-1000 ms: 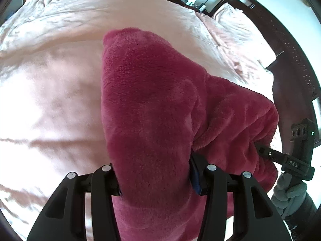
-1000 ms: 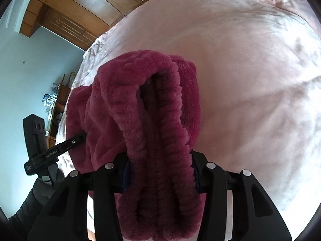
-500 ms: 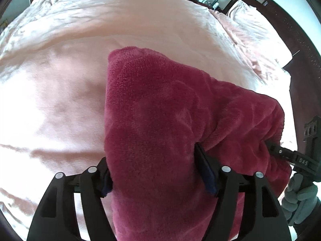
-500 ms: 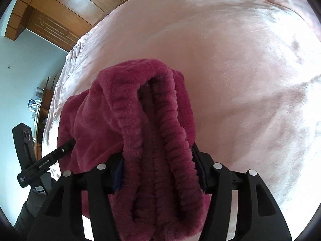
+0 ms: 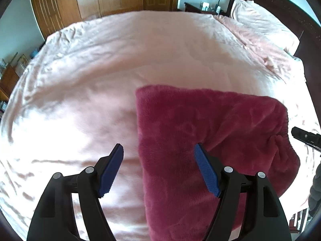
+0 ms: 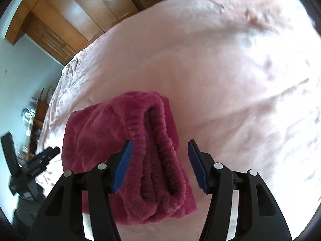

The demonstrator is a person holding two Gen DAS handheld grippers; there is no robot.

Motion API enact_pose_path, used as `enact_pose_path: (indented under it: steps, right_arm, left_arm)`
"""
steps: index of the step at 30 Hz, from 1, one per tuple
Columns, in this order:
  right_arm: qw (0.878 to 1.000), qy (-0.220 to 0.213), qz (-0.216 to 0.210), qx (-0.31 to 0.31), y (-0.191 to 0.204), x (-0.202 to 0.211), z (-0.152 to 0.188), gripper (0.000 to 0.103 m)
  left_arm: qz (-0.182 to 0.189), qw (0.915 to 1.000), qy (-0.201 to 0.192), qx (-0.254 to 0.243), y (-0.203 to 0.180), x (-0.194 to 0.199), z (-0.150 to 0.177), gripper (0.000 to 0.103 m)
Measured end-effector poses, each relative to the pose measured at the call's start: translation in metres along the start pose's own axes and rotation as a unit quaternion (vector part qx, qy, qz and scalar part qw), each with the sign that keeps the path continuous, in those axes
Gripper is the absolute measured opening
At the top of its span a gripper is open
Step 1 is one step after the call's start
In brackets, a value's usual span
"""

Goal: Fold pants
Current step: 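Lower the folded bundle onto the bed and open both tools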

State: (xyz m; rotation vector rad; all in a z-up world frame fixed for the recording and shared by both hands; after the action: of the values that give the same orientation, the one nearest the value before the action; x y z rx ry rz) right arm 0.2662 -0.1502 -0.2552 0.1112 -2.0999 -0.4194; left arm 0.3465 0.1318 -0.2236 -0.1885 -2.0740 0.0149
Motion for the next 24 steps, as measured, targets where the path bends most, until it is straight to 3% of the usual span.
enact_pose_path:
  steps: [4, 10, 18, 24]
  right_arm:
    - [0.998, -0.011, 0.017, 0.052, 0.021, 0.01, 0.0, 0.059]
    - [0.991, 0.011, 0.051, 0.121, 0.047, -0.01, 0.012, 0.058]
    - [0.981, 0.052, 0.133, 0.132, 0.011, -0.05, 0.028, 0.058]
    - [0.977, 0.082, 0.155, 0.119, -0.007, -0.069, 0.031, 0.058]
  left_arm:
    - [-0.005, 0.9999, -0.015, -0.002, 0.0, 0.016, -0.001, 0.073]
    - [-0.008, 0.9996, -0.025, -0.011, 0.001, 0.033, 0.006, 0.073]
    - [-0.019, 0.9996, -0.014, -0.013, 0.004, 0.035, 0.02, 0.073]
    - [-0.03, 0.9995, -0.002, -0.004, 0.009, 0.037, 0.034, 0.073]
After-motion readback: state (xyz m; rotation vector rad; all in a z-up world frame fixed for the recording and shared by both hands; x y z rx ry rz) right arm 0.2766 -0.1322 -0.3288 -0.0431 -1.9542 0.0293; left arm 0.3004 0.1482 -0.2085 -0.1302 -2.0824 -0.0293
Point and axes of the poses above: each gripper's, at about its wrist camera, not at the fingertips, and x roughly against the way its jaws point, y to its left, z to its underside, the point moved 6 cm from there along -x, roughly the way its jaws point, and after that the axes turned 8 degrees about x, right-handed, at the moved point
